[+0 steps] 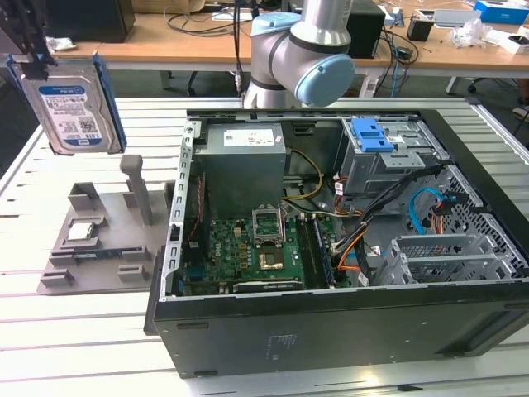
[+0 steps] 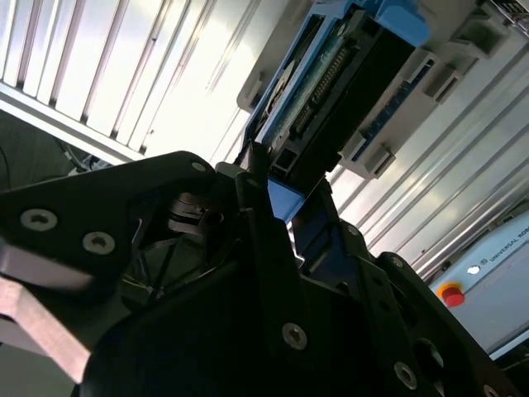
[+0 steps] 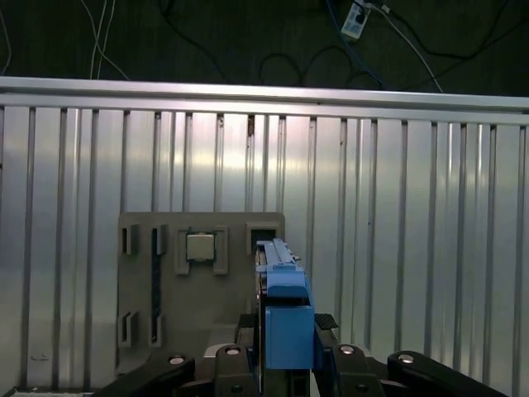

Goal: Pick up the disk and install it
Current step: 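Pick up the disk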

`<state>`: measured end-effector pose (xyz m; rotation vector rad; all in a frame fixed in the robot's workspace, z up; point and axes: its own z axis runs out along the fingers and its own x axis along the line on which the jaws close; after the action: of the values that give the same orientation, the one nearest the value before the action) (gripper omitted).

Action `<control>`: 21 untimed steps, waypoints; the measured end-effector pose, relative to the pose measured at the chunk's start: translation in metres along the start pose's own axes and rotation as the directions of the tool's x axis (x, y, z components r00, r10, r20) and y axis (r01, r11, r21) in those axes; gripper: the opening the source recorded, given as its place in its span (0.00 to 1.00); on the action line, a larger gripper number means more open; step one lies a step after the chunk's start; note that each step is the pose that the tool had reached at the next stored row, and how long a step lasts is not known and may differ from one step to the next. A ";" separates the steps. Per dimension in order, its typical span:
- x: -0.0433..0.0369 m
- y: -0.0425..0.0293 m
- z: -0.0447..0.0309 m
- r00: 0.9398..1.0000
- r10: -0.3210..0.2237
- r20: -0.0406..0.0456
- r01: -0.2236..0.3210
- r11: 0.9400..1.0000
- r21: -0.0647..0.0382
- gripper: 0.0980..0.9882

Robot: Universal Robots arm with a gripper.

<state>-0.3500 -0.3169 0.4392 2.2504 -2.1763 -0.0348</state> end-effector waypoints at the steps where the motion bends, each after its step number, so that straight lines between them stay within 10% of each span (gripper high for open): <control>1: -0.0003 0.0001 -0.0049 1.000 0.000 0.000 0.000 1.000 0.000 0.30; 21: -0.0038 0.0014 -0.0656 1.000 0.000 0.000 0.000 1.000 0.000 0.30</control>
<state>-0.3500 -0.3136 0.5048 2.2504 -2.1762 -0.0347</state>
